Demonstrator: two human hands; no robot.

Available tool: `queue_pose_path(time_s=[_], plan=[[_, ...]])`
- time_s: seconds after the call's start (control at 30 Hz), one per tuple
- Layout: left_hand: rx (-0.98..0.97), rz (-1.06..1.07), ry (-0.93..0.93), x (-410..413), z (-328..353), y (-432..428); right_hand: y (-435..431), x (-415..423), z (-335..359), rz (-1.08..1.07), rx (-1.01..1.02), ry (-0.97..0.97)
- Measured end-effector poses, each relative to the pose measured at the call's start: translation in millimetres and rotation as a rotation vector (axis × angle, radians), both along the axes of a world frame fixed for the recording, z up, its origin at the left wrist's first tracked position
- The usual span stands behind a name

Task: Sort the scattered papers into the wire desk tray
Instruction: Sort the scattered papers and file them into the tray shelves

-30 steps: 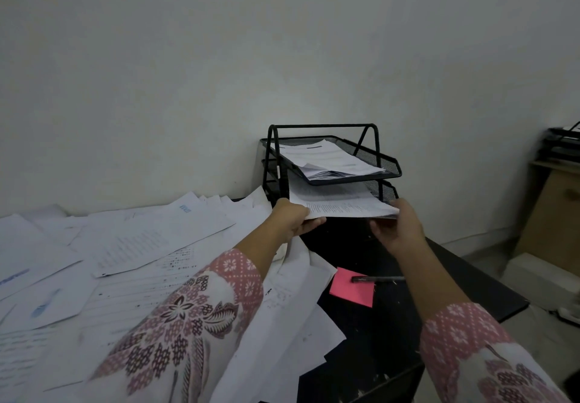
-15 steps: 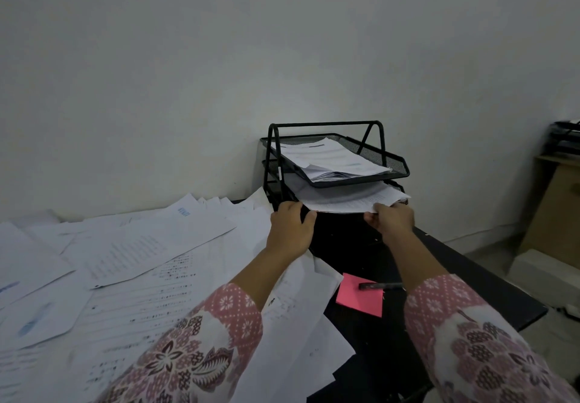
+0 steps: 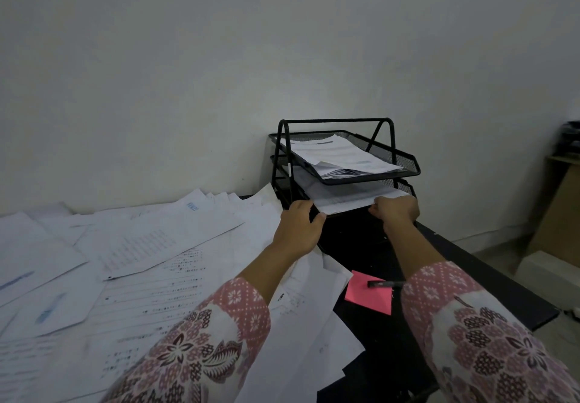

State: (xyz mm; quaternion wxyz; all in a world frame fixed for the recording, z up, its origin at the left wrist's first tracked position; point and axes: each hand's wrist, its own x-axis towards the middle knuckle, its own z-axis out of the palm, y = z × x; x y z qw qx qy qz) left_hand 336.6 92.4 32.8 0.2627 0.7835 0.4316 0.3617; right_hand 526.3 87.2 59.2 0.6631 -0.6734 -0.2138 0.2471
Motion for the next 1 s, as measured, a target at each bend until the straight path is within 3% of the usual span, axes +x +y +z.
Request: queue_pose_path(time_s=[0.2,0.4,0.73,1.0], plan=[[-0.013,0.035,0.076,-40,-2,3,-4,-51,7,-0.044,0.107,-0.119],[-0.005,0.193,0.178,-133,-15,7,-11,-142,3,0.199,0.166,-0.327],[0.037,0.511,0.372,-276,-46,1,6,-260,-60,0.664,-0.123,-0.631],[0.080,0.541,0.348,-316,-62,7,14,-285,-89,0.661,-0.260,-1.014]])
